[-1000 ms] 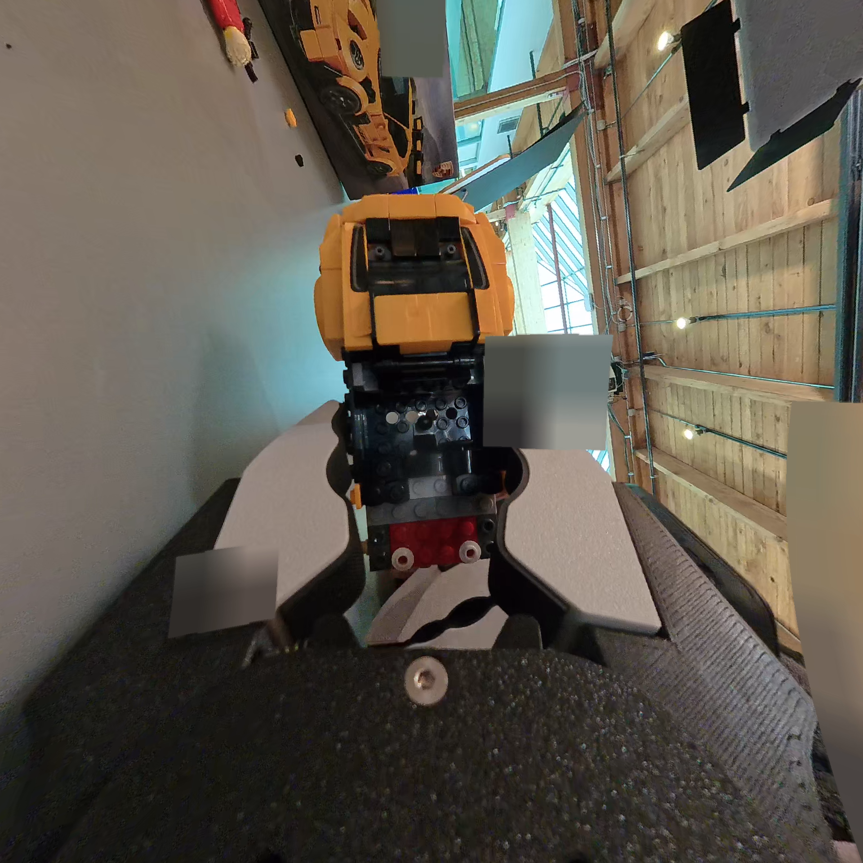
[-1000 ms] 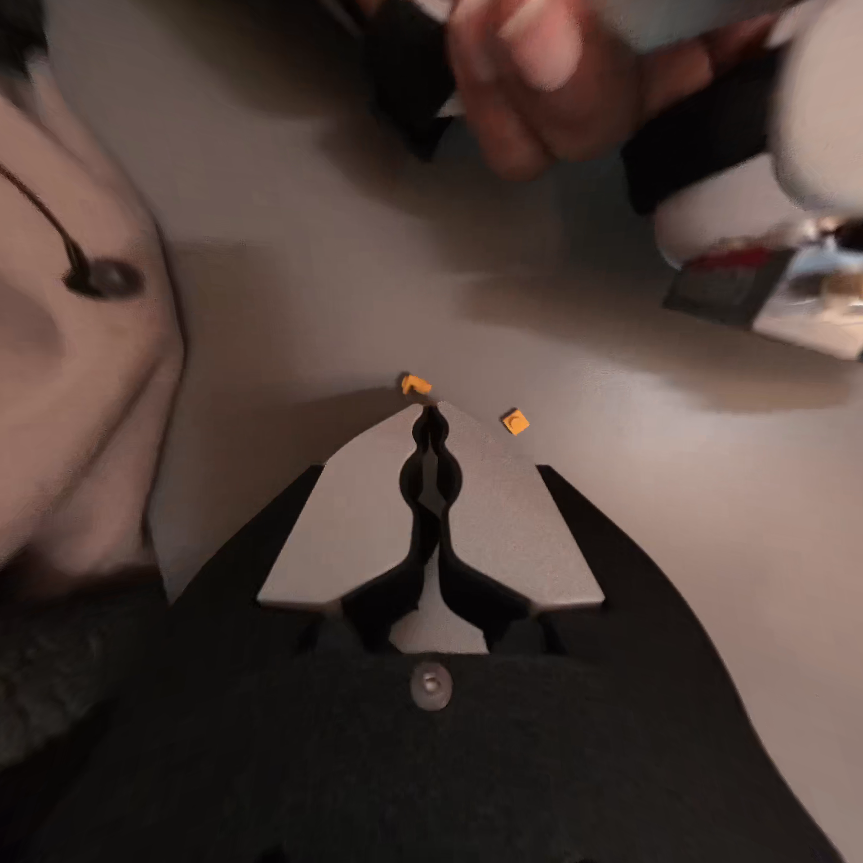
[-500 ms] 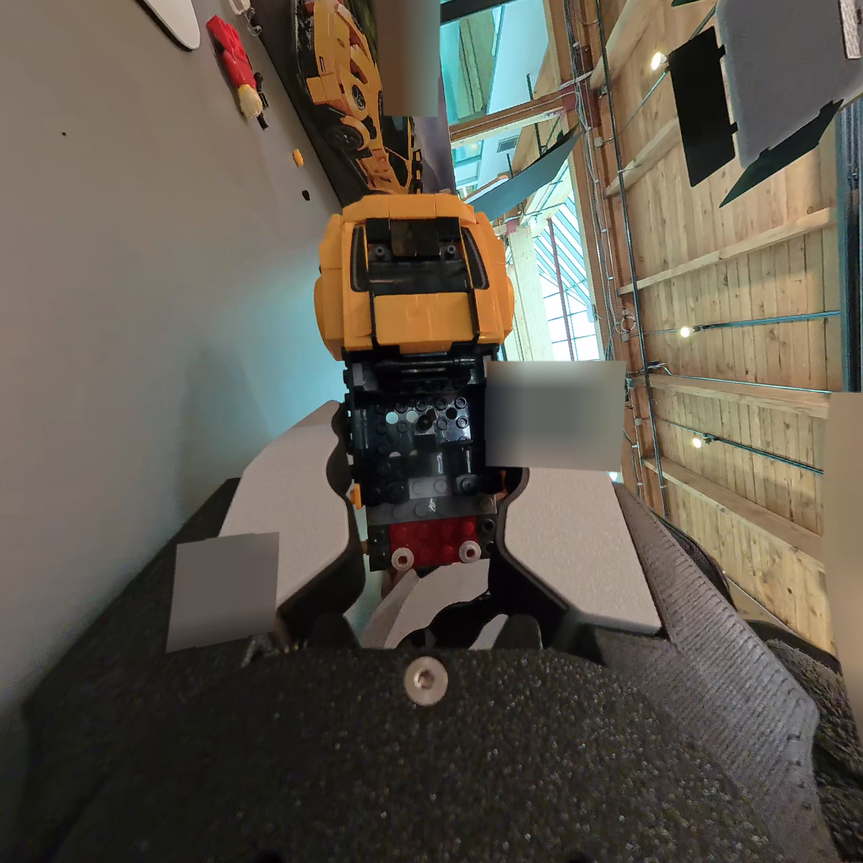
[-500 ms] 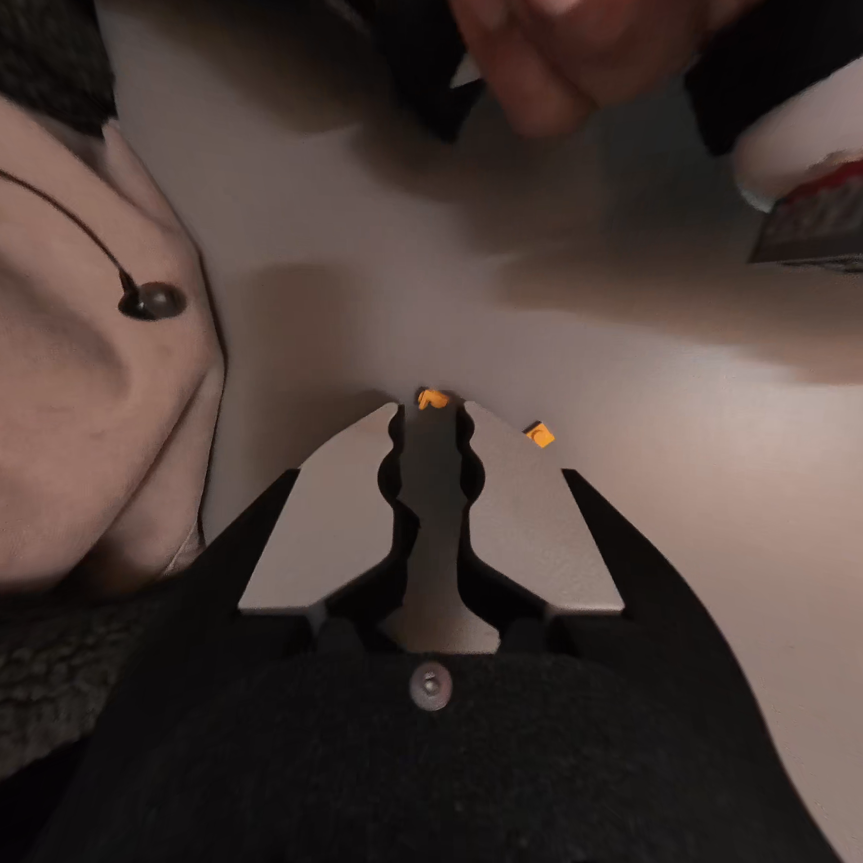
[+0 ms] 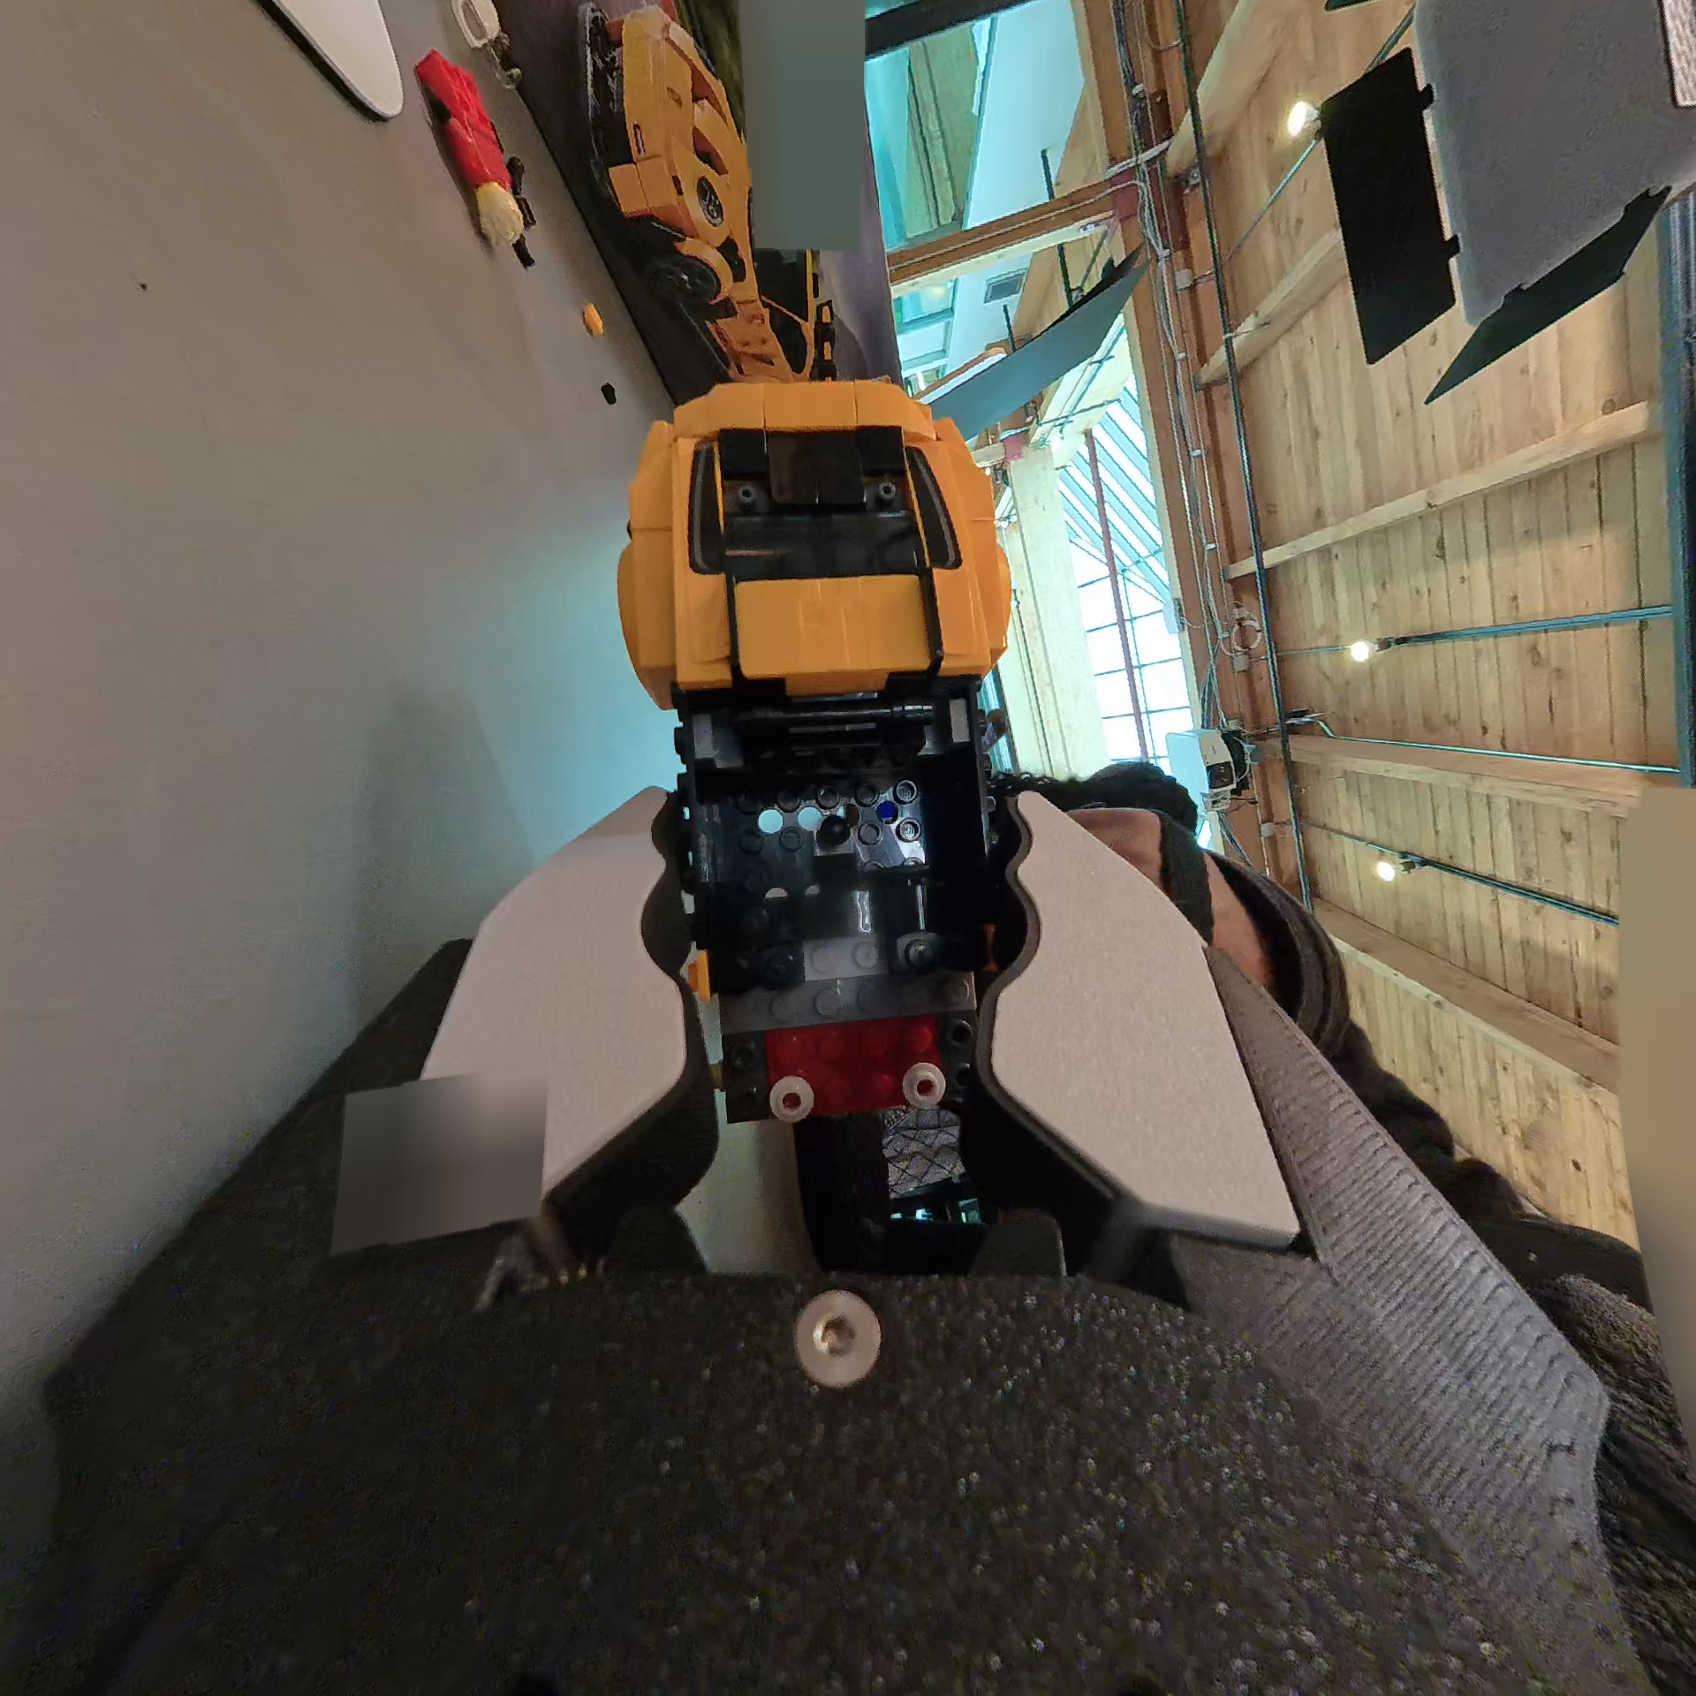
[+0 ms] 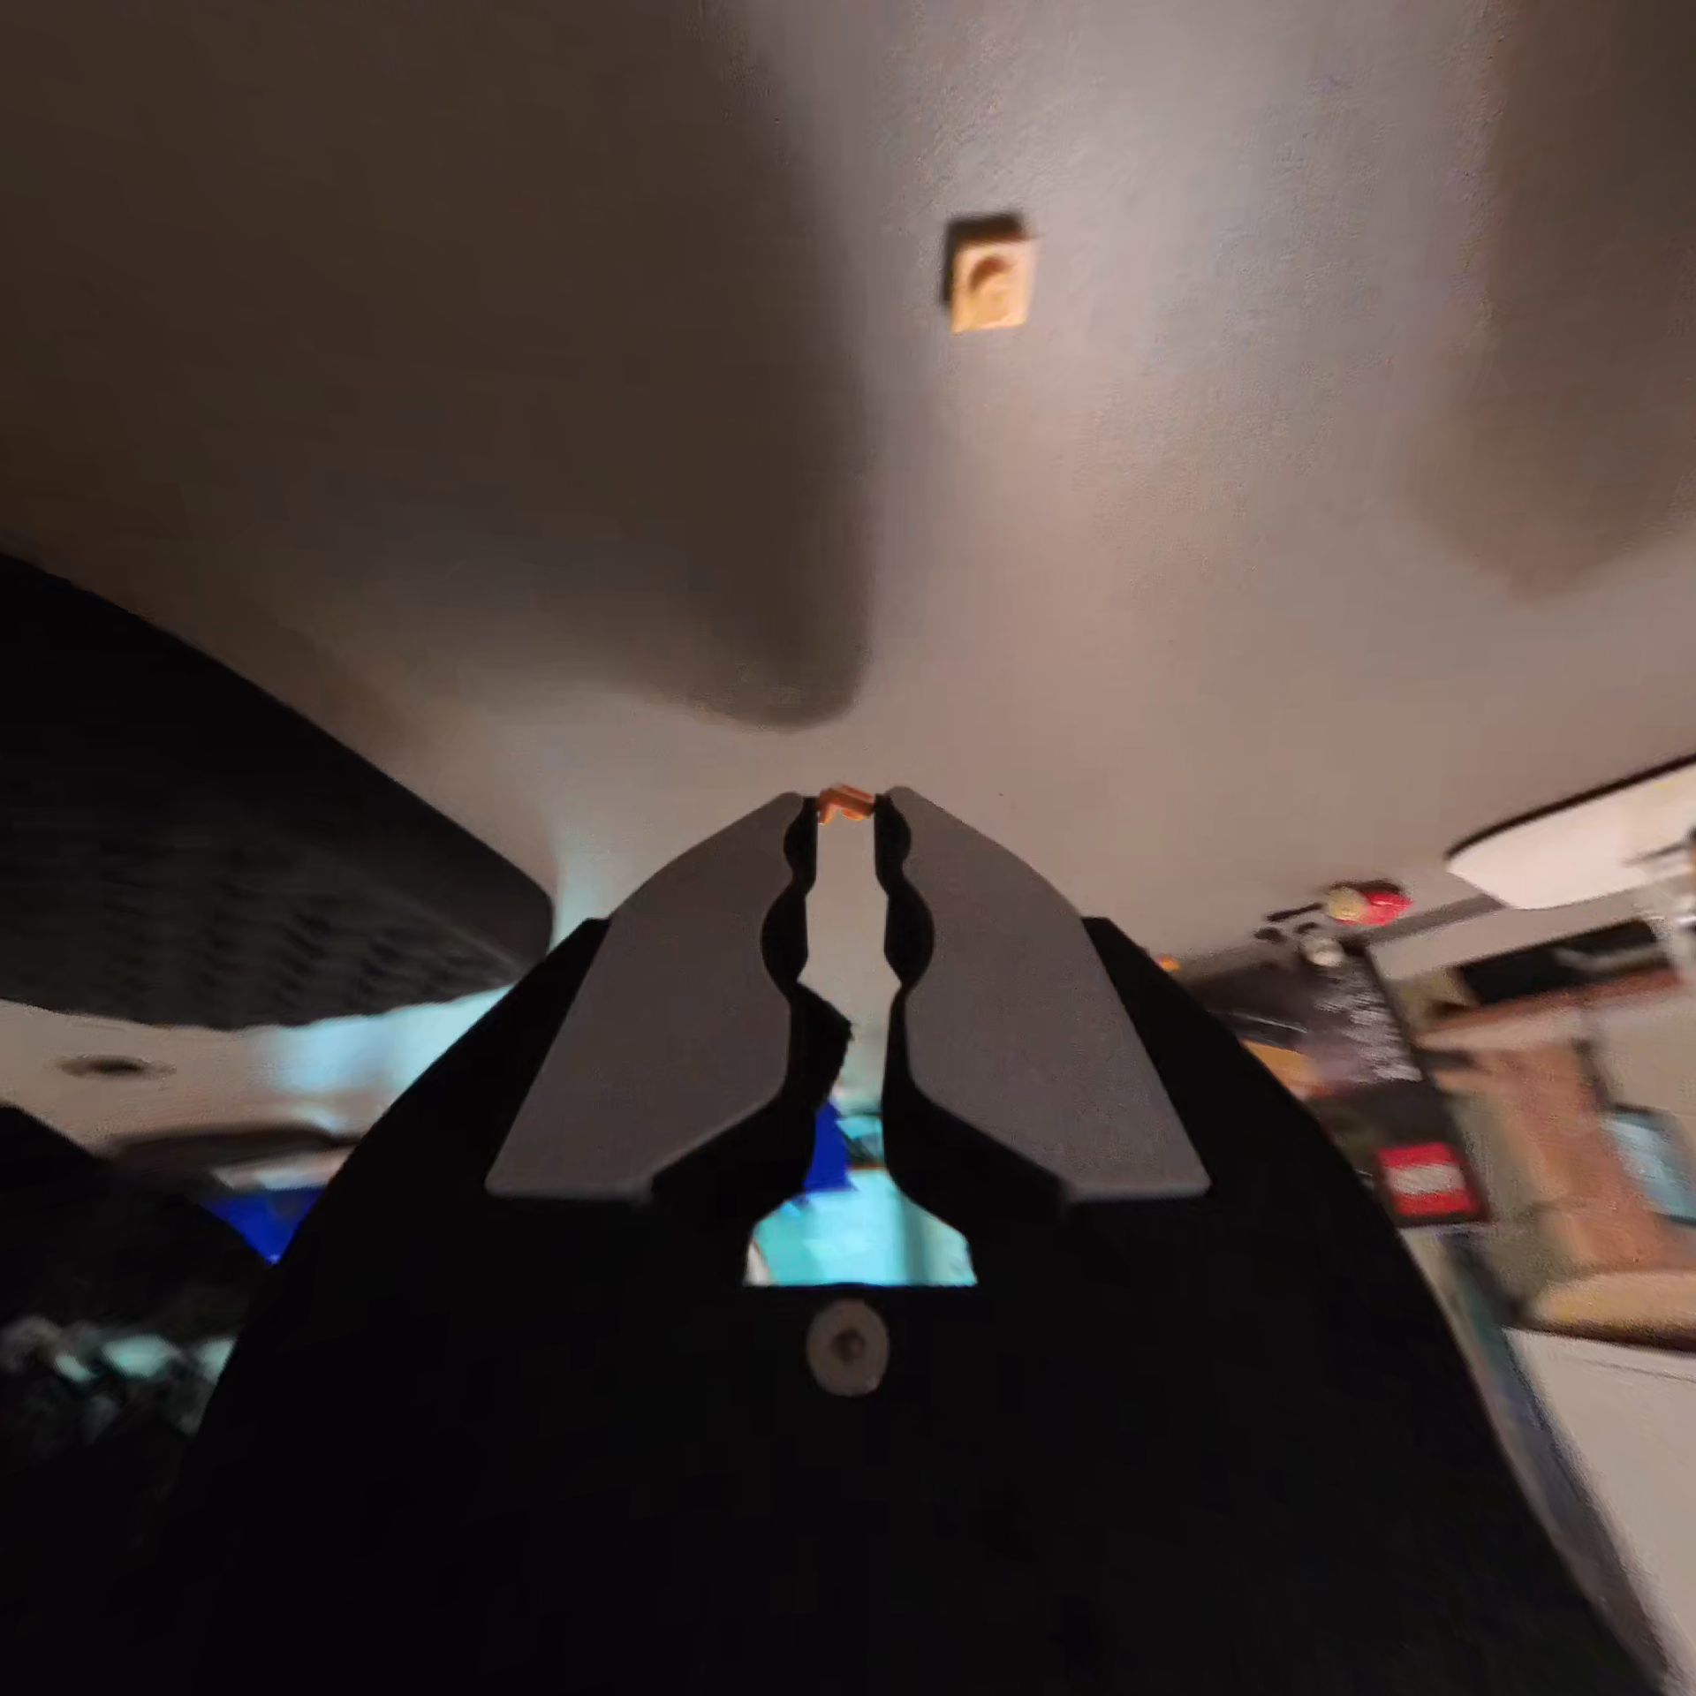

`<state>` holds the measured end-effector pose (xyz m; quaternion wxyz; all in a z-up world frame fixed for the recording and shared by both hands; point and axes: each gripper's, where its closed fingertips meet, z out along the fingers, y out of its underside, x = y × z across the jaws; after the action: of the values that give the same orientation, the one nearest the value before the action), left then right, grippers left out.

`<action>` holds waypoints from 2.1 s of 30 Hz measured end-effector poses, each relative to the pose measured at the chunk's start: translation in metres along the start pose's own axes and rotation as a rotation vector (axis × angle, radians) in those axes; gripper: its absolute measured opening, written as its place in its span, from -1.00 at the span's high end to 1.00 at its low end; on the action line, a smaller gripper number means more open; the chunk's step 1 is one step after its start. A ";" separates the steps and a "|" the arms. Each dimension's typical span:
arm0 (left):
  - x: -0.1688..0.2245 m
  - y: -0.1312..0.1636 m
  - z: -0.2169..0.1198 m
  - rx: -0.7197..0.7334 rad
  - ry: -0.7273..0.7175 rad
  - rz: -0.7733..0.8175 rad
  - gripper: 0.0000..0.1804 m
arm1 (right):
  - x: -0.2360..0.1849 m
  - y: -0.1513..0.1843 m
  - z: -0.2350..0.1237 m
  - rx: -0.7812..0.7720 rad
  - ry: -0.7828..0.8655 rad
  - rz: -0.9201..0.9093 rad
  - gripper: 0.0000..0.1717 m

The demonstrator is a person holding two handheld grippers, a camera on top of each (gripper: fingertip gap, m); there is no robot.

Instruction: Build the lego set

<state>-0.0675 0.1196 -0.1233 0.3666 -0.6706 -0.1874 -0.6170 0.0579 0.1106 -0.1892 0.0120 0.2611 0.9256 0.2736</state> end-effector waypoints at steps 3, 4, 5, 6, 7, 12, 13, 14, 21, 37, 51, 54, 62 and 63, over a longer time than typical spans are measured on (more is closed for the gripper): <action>-0.001 -0.002 -0.001 0.006 -0.006 0.010 0.29 | 0.007 0.002 0.012 -0.140 0.041 -0.162 0.86; -0.002 -0.003 -0.002 0.008 -0.010 0.012 0.29 | 0.009 0.000 0.013 -0.157 0.048 -0.189 0.86; -0.002 -0.004 -0.002 0.010 -0.012 0.011 0.29 | 0.010 -0.002 0.013 -0.170 0.045 -0.207 0.86; -0.003 -0.004 -0.002 0.011 -0.013 0.008 0.29 | 0.010 -0.004 0.013 -0.175 0.045 -0.225 0.86; -0.003 -0.004 -0.002 0.010 -0.013 0.006 0.29 | 0.011 -0.006 0.013 -0.175 0.047 -0.241 0.86; -0.003 -0.001 -0.001 0.001 -0.012 0.007 0.29 | 0.012 -0.014 0.010 -0.171 0.058 -0.293 0.85; -0.004 -0.002 -0.001 0.002 -0.014 0.006 0.29 | 0.012 -0.015 0.009 -0.159 0.060 -0.285 0.83; -0.004 -0.002 -0.001 0.003 -0.014 0.004 0.29 | 0.012 -0.016 0.008 -0.140 0.056 -0.267 0.80; -0.001 -0.001 -0.001 0.001 -0.004 0.004 0.29 | 0.007 -0.014 -0.018 0.420 -0.067 0.336 0.73; -0.010 0.005 0.003 -0.016 -0.007 -0.053 0.28 | 0.017 -0.017 0.003 0.919 -0.211 1.012 0.82; -0.009 0.007 0.004 0.007 0.037 -0.155 0.28 | 0.073 -0.006 -0.078 1.063 -0.072 0.953 0.91; -0.008 0.007 0.003 0.016 0.025 -0.142 0.29 | 0.096 -0.013 -0.112 1.046 0.005 0.870 0.91; -0.006 0.006 0.001 0.026 0.011 -0.120 0.29 | 0.104 -0.041 -0.102 0.959 -0.068 0.822 0.91; -0.007 0.005 0.001 0.029 0.008 -0.123 0.29 | 0.105 -0.041 -0.101 0.948 -0.070 0.826 0.91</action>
<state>-0.0643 0.1182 -0.1313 0.3384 -0.6500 -0.2361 -0.6382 -0.0684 0.0823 -0.1121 -0.1815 0.5828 0.7681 -0.1932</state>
